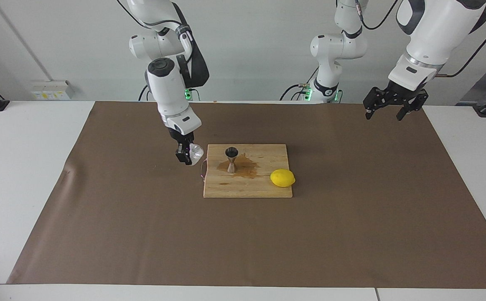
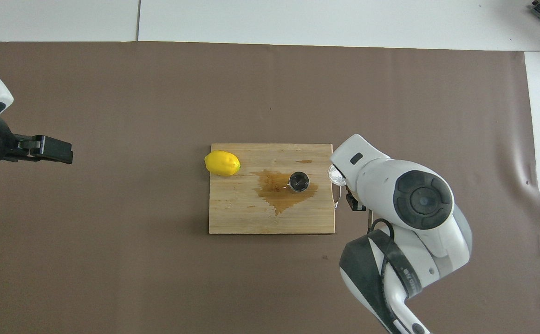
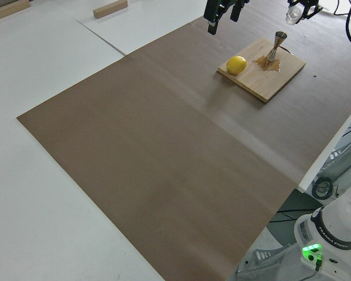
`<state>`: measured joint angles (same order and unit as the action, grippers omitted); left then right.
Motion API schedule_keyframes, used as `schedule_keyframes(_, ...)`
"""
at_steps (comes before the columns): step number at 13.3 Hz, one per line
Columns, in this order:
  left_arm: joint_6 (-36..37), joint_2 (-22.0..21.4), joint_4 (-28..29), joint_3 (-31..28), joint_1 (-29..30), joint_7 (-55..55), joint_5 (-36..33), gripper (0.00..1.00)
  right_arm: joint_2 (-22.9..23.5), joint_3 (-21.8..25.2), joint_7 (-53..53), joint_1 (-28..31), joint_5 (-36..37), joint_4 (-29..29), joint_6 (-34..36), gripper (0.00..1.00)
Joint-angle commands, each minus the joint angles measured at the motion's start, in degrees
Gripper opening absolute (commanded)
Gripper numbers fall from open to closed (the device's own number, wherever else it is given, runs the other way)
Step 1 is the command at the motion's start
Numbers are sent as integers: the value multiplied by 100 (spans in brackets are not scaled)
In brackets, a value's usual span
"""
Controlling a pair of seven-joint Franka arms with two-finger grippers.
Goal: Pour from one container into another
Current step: 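Carry the white cup back and set it down with the right gripper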
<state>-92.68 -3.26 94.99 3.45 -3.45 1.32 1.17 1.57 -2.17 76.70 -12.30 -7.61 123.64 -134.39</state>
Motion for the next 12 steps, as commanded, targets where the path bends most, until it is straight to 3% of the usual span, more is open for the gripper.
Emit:
schedule_keyframes(1,-84,-96,125,-11,11,-27,-29,100,151,-56,1160,534,-1159,177,-96,0)
schedule_keyframes(6,-84,-96,116,-11,11,-27,-29,100,415,-56,2911,1335,-2638,502,-96,0)
schedule_keyframes(12,-84,-96,116,-11,11,-27,-29,100,652,-47,3615,1880,-3255,854,-34,0)
